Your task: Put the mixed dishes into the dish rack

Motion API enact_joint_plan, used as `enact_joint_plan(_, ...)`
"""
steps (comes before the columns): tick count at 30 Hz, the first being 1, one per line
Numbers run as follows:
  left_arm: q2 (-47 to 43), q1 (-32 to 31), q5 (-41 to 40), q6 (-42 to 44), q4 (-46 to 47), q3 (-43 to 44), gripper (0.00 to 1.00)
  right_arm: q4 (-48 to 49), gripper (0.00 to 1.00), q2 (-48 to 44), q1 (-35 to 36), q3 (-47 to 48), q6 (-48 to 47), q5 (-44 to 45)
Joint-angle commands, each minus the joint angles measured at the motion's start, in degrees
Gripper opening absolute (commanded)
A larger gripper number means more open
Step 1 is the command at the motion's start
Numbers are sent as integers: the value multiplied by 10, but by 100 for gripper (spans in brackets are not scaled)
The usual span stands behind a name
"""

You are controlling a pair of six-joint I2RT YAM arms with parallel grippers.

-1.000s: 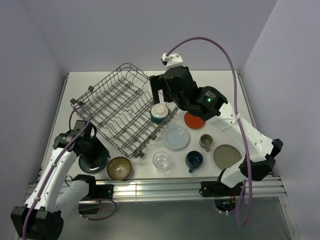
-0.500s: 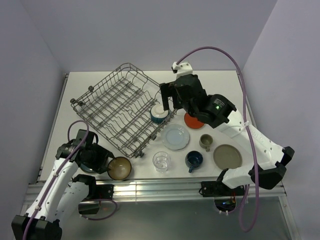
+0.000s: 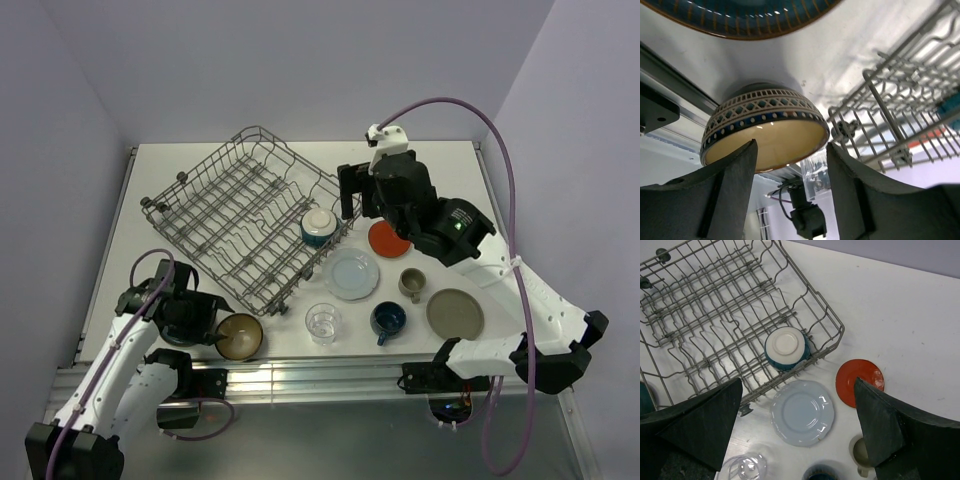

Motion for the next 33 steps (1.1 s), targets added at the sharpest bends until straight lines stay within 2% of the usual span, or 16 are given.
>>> enact_joint_plan(1, 17, -2, -15, -30, -7, 15, 64, 31, 100, -28, -6, -15, -10, 0)
enact_joint_plan(10, 0, -2, -31, -102, 0, 5, 62, 47, 100, -41, -14, -29, -19, -1)
enact_joint_plan(24, 74, -2, -57, -105, 5, 12, 64, 67, 100, -55, -18, -51, -22, -2)
enact_joint_plan(30, 96, -2, -56, -103, 28, 0, 62, 73, 100, -69, -19, -65, -28, 7)
enact_joint_plan(33, 104, -2, -61, -95, 30, 2, 58, 75, 100, -74, -21, -69, -31, 13)
